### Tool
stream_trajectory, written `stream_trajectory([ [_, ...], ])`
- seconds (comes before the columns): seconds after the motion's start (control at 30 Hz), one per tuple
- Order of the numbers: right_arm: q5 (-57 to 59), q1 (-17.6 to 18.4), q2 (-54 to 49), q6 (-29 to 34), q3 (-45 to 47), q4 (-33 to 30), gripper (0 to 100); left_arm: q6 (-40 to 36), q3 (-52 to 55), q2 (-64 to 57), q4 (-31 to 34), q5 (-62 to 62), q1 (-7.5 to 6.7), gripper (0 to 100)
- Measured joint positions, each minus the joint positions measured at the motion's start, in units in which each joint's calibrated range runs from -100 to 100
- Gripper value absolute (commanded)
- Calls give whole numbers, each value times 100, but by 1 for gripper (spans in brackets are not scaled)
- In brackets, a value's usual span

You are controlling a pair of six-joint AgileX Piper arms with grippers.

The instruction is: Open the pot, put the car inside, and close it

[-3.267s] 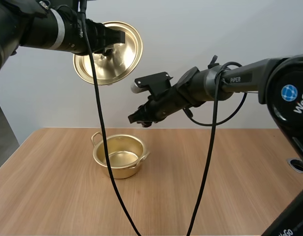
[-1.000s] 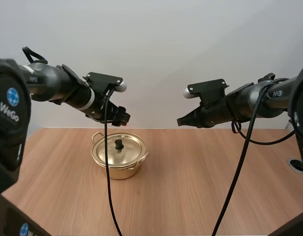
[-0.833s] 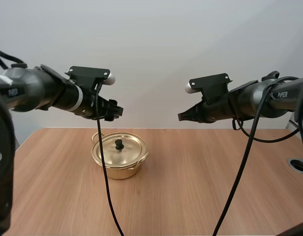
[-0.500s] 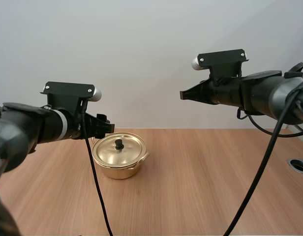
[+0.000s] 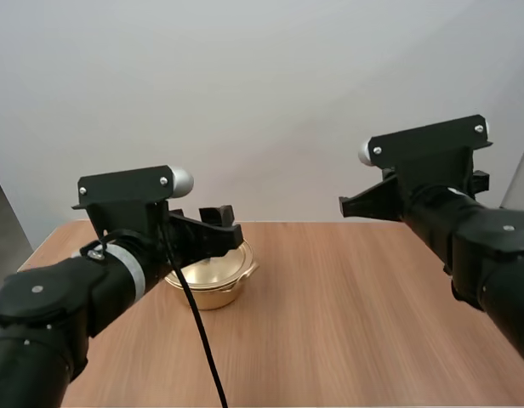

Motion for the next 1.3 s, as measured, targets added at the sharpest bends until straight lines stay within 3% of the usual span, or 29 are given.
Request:
stream_trajectory([
  [0.13, 8, -278, -754, 39, 800, 56, 0, -620, 673, -753, 704, -1064, -430, 100],
  [0.23, -417, -398, -1212, 50, 1375, 102, 0, -1057, 929, -1274, 1192, -1832, -579, 100],
  [0.47, -576, -404, -1359, 50, 2527, 114, 0, -2083, 1708, -2573, 2409, -2696, -494, 100],
  [0.63, -231, -404, -1354, 50, 2594, 188, 0, -2828, 1739, -2781, 3236, -1973, -479, 100],
  [0.73, 303, -404, -1354, 99, 2594, 188, 0, -3297, 1739, -2781, 3781, -1537, -383, 100],
  [0.83, 1037, -404, -1354, 99, 2594, 188, 0, -3734, 1739, -2781, 4268, -1481, -383, 100],
  [0.93, 1606, -404, -1354, 99, 2594, 188, 0, -4165, 1739, -2781, 4768, -1592, -383, 63],
  [1.07, 1684, -203, -1705, 201, 2594, -6, 0, -4514, 1739, -2781, 5452, -1592, -383, 0],
  [1.3, 411, 29, -3017, 1130, 2594, -1167, 0, -4534, 1739, -2781, 6664, -1403, -383, 0],
])
